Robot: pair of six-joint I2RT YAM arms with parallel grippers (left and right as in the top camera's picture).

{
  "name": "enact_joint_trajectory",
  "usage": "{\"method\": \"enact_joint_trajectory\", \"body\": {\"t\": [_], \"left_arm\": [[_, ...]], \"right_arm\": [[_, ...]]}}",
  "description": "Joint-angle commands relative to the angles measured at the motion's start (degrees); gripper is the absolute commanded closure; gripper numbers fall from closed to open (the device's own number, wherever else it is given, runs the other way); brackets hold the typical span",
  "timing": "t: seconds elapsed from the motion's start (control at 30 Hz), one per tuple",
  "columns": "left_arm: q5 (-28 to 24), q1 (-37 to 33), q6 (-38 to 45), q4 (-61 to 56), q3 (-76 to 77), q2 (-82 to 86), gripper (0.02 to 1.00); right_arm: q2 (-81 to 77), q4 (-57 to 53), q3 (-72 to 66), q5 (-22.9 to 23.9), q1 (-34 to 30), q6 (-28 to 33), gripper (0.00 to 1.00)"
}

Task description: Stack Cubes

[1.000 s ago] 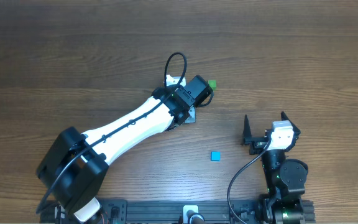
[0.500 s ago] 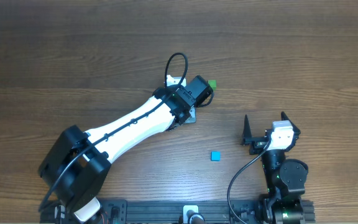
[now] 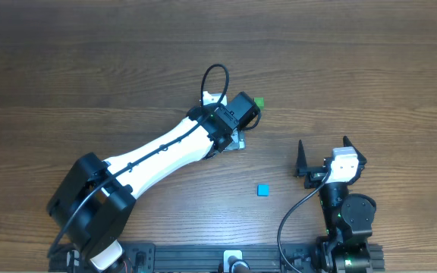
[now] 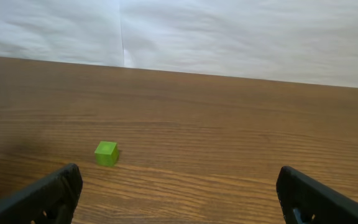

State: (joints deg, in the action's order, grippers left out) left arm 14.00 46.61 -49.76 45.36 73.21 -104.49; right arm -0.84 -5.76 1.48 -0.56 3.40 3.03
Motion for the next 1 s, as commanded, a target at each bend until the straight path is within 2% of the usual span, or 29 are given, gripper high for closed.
{"method": "enact_joint_trajectory", "body": {"t": [0.03,0.23,0.47,0.87,1.0], "left_arm": [[1.38,0.11,-0.24,-0.2,0.9,-0.11,0.02],[6.23,0.09,-0.2,-2.64,0.9,5.64,0.02],[15.32,-0.33,4.02,-5.09,0.9,17.05,0.02],[14.99,-7.67,10.69,-5.55,0.9,32.59,0.02],[12.31,-12.98,14.95,-6.47,0.83,37.68,0.02]], "right_arm": [[0.46,0.17,-0.52,-0.48,-0.33,-0.17,0.007],[0.46,0.17,-0.52,-0.48,-0.33,-0.17,0.007],[0.46,0.17,-0.52,-0.48,-0.33,-0.17,0.009],[0.46,0.17,-0.52,-0.48,-0.33,-0.17,0.007],[0.46,0.17,-0.52,-0.48,-0.33,-0.17,0.007]]}}
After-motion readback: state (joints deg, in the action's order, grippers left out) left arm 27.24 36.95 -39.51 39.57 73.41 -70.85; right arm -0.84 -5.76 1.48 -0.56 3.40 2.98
